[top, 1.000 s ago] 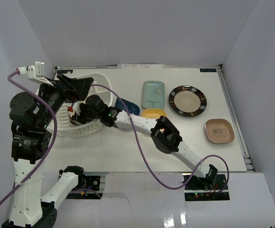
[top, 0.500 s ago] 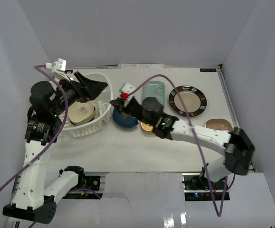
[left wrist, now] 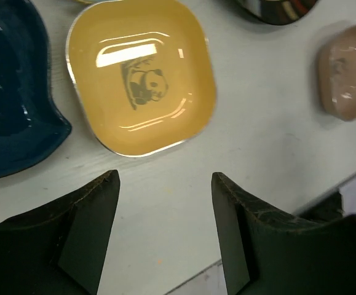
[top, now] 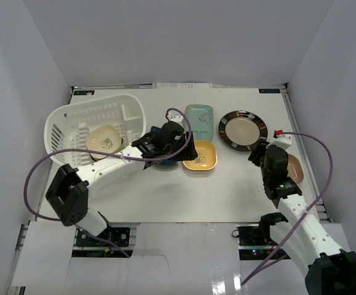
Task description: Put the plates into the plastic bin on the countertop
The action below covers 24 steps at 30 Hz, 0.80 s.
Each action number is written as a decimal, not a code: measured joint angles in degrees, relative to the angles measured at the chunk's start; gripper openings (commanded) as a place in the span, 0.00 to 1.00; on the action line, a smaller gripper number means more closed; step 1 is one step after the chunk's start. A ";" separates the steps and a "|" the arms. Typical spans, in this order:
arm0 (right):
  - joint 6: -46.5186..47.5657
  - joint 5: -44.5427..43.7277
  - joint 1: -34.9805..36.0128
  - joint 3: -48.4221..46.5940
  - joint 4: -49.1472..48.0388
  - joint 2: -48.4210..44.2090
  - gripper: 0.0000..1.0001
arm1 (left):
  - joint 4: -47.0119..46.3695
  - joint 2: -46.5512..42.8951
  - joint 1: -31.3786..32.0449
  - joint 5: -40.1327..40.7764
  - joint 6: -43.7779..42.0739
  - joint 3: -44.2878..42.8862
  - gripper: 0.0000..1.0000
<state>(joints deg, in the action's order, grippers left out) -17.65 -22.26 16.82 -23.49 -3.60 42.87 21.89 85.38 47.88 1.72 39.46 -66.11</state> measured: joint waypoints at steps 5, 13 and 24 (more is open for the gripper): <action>-1.84 -0.31 -9.77 2.62 3.04 -0.31 0.70 | -0.44 5.57 1.14 8.63 -0.22 0.52 0.73; -2.49 1.16 -17.16 3.04 3.50 11.47 0.62 | -4.04 7.48 1.86 15.78 -0.28 4.04 0.74; -4.24 7.80 -18.36 4.68 0.44 15.96 0.16 | -6.91 14.05 1.86 16.52 -1.55 2.93 0.70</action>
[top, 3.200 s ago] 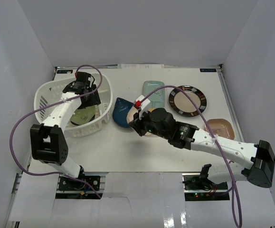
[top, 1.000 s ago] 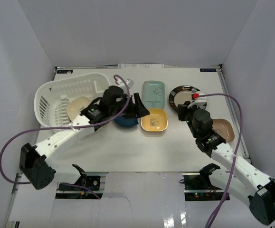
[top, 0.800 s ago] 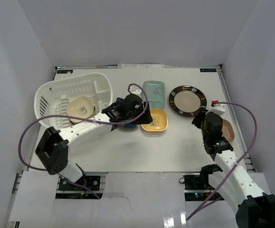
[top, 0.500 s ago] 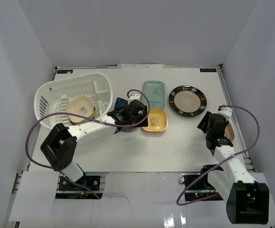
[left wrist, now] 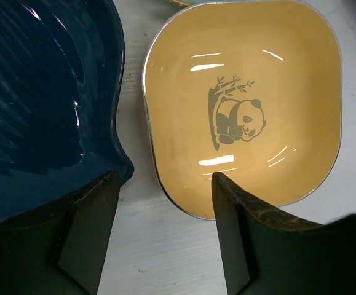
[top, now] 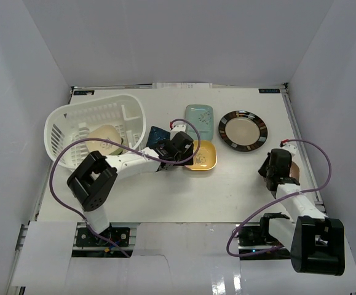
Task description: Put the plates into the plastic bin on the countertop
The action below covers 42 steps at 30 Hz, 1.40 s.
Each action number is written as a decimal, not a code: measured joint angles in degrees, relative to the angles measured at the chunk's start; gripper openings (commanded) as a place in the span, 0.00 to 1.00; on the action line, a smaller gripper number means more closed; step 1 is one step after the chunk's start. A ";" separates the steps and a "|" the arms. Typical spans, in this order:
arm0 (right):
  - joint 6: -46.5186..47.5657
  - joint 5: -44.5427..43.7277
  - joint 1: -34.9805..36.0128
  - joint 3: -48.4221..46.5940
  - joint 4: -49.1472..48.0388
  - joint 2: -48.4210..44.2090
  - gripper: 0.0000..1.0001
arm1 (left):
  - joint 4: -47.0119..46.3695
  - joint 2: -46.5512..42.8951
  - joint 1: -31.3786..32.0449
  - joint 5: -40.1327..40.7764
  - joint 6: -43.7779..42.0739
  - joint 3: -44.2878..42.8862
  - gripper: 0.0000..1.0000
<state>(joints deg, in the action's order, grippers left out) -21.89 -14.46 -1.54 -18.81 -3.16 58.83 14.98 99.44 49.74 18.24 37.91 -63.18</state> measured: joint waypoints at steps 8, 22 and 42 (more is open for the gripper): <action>-0.37 2.95 0.00 1.90 -1.49 -7.06 0.08 | -1.31 0.61 0.00 -1.22 0.00 0.00 0.56; -0.44 9.09 0.00 3.72 -1.29 -15.28 0.08 | -1.68 3.58 0.15 -0.04 -0.57 -0.74 0.48; -1.97 18.78 0.90 -3.78 8.79 -28.63 0.08 | 1.14 -11.65 0.28 -4.35 -1.73 1.62 0.00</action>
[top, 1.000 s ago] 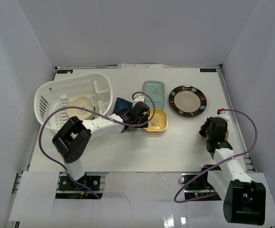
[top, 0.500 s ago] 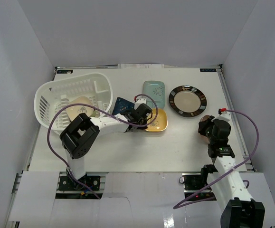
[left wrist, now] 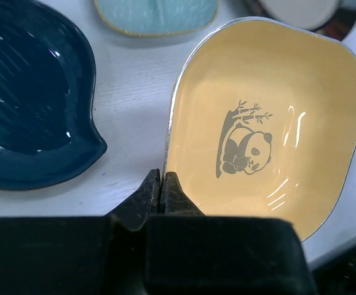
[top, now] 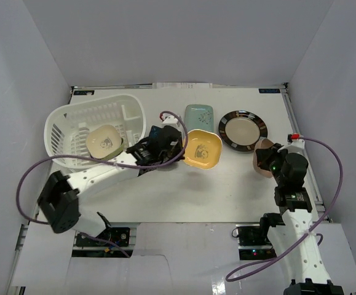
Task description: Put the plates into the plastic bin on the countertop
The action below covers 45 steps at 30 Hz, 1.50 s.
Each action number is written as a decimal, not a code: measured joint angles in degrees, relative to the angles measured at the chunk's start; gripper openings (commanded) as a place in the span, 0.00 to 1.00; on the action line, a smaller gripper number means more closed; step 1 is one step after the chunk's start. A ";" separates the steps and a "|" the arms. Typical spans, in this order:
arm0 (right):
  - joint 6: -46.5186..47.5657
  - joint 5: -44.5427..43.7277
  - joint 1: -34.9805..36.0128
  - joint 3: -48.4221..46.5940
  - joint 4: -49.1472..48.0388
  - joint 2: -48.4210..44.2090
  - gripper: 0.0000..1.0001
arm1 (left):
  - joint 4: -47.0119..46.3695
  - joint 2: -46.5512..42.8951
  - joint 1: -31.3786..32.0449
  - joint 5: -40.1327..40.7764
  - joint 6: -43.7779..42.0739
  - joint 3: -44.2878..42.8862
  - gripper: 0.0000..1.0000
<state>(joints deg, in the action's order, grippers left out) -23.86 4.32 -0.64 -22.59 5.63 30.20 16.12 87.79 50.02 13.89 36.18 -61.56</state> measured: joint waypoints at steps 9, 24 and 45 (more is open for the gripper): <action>-1.25 7.56 5.49 -2.51 -1.40 1.95 0.08 | 10.03 -26.08 -16.48 6.01 -1.18 -3.32 0.00; 5.35 -12.09 55.49 -16.35 -2.16 24.13 0.08 | 18.60 -22.16 -56.96 -2.95 -3.21 3.96 0.00; 27.58 -13.51 67.43 -69.31 -2.62 68.46 0.08 | 18.10 -30.21 -59.30 -15.10 -3.17 7.50 0.81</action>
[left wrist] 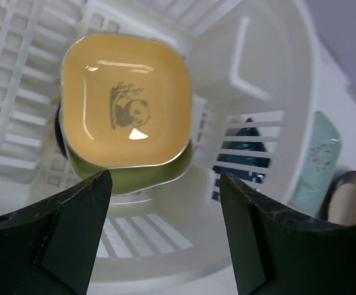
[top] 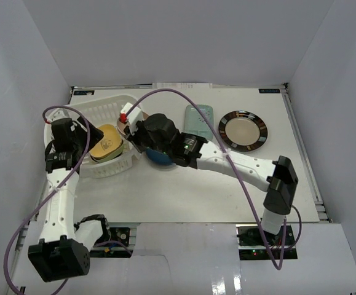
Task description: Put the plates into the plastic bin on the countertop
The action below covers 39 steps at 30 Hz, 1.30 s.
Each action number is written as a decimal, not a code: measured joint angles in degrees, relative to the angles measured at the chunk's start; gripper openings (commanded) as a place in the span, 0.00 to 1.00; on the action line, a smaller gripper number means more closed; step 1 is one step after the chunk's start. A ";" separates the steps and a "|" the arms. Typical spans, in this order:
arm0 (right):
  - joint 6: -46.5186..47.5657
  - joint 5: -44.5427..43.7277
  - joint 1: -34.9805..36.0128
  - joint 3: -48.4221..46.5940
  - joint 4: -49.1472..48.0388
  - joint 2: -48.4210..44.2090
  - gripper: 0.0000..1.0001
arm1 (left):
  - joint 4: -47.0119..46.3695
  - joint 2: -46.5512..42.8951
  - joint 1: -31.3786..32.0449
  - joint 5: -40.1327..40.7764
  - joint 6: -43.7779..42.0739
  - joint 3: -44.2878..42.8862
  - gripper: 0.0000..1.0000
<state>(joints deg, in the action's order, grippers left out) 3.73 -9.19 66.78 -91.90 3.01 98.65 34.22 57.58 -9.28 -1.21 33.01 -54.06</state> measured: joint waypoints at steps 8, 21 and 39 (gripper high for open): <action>6.69 5.60 0.00 -23.32 1.20 21.11 0.08 | -3.82 -13.60 0.00 -4.31 0.83 -12.44 0.89; 8.26 7.63 1.27 -36.81 -3.74 42.58 0.49 | -7.48 -13.99 2.51 -24.09 3.74 -22.99 0.91; -19.87 0.81 -20.24 40.70 -31.17 -19.67 0.73 | -11.61 -13.35 6.34 -35.26 8.63 -1.14 0.84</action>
<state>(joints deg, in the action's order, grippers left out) -16.14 -8.38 46.54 -51.20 -28.16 78.98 22.61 44.23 -2.94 -36.47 41.65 -55.20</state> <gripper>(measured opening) 0.647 0.840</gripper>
